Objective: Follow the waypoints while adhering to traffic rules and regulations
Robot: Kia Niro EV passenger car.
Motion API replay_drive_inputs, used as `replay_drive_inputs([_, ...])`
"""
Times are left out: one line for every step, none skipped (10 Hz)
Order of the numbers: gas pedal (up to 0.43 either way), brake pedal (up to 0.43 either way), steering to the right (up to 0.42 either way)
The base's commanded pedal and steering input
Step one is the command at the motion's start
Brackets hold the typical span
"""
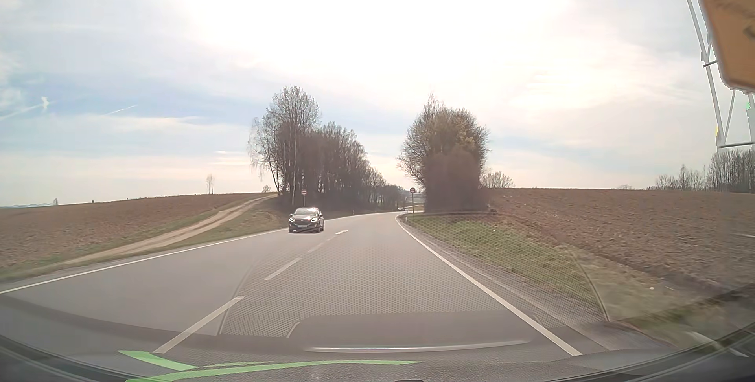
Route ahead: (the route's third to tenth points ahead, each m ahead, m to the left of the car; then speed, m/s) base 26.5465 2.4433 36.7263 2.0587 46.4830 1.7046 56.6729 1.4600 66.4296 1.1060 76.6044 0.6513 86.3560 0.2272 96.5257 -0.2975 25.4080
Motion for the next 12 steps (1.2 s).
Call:
replay_drive_inputs([0.169,0.0,0.004])
replay_drive_inputs([0.169,0.0,0.004])
replay_drive_inputs([0.169,0.0,0.004])
replay_drive_inputs([0.169,0.0,0.004])
replay_drive_inputs([0.169,0.0,0.004])
replay_drive_inputs([0.169,0.0,0.004])
replay_drive_inputs([0.169,0.0,0.004])
replay_drive_inputs([0.169,0.0,0.004])
replay_drive_inputs([0.169,0.0,0.004])
replay_drive_inputs([0.169,0.0,0.004])
replay_drive_inputs([0.169,0.0,0.004])
replay_drive_inputs([0.169,0.0,0.004])
